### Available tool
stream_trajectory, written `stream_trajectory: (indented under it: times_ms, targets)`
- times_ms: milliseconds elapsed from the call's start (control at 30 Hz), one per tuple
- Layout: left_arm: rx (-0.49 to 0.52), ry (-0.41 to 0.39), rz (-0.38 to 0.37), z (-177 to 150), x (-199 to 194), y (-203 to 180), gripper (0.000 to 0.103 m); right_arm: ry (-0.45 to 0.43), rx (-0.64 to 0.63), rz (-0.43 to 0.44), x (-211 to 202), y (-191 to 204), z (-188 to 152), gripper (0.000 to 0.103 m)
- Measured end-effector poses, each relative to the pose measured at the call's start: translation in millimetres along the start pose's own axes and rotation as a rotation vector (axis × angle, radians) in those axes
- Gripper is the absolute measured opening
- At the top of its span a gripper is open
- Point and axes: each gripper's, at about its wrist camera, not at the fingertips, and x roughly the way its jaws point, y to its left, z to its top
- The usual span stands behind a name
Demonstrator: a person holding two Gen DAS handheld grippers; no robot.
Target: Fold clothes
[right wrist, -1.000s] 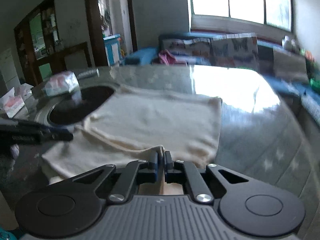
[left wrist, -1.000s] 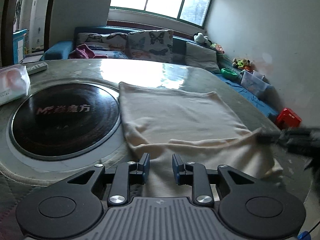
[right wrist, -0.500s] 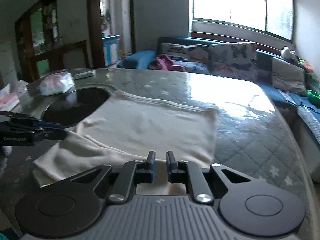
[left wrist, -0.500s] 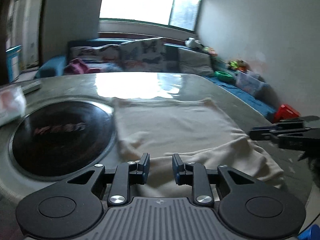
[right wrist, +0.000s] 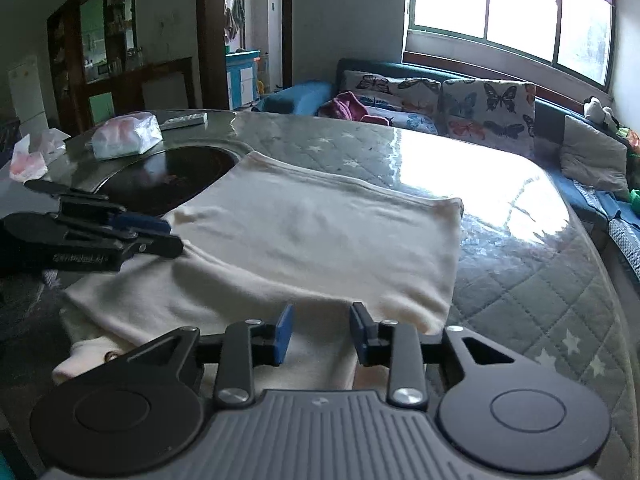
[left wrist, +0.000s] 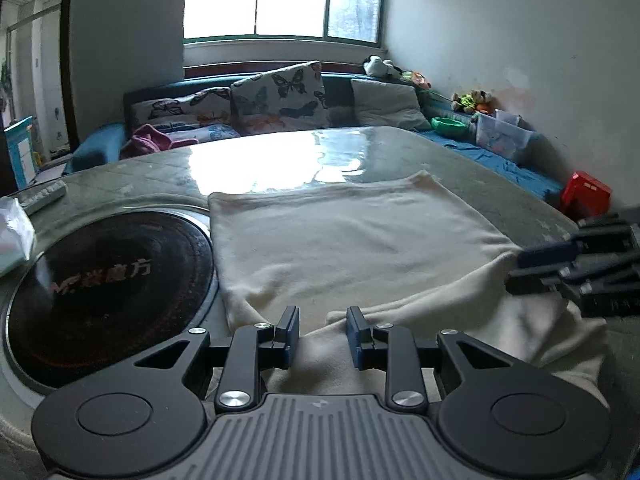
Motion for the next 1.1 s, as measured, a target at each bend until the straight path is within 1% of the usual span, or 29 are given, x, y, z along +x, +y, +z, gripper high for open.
stream_trajectory:
  times_ms: [100, 200, 333, 500, 600, 700, 767, 833, 967, 1100]
  targets:
    - [0.001, -0.014, -0.027, 1.7, -8.7, -3.5, 0.027, 0.024, 0.006, -0.007, -0.8, -0.2, -8.2, 0.031]
    - [0.035, -0.012, -0.071, 0.7, -15.0, -11.9, 0.027, 0.026, -0.007, -0.014, -7.5, 2.6, -12.0, 0.031]
    - [0.079, -0.003, -0.127, -6.0, -23.4, -24.2, 0.028, 0.026, -0.020, 0.016, -16.3, 9.1, -17.0, 0.032]
    - [0.124, 0.021, -0.152, -17.4, -37.2, -27.8, 0.028, 0.027, -0.056, 0.011, -22.0, 16.3, -22.7, 0.032]
    - [0.166, 0.017, -0.145, -25.3, -52.4, -23.7, 0.032, 0.013, -0.064, 0.017, -28.9, 18.5, -20.1, 0.032]
    - [0.210, 0.019, -0.130, -33.6, -66.1, -20.9, 0.032, 0.006, -0.072, 0.026, -26.3, 21.8, -18.7, 0.032]
    - [0.249, 0.020, -0.120, -40.4, -74.7, -22.1, 0.037, 0.016, -0.081, 0.037, -21.0, 24.0, -19.0, 0.032]
    - [0.292, 0.024, -0.103, -47.3, -81.3, -23.9, 0.037, 0.026, -0.097, 0.038, -18.9, 26.8, -19.6, 0.032]
    - [0.344, 0.030, -0.099, -58.0, -86.4, -28.9, 0.038, 0.009, -0.131, 0.059, -20.9, 35.0, -13.8, 0.032]
    - [0.404, 0.011, -0.107, -65.3, -85.9, -38.3, 0.038, 0.025, -0.143, 0.101, -11.1, 46.4, -11.6, 0.033]
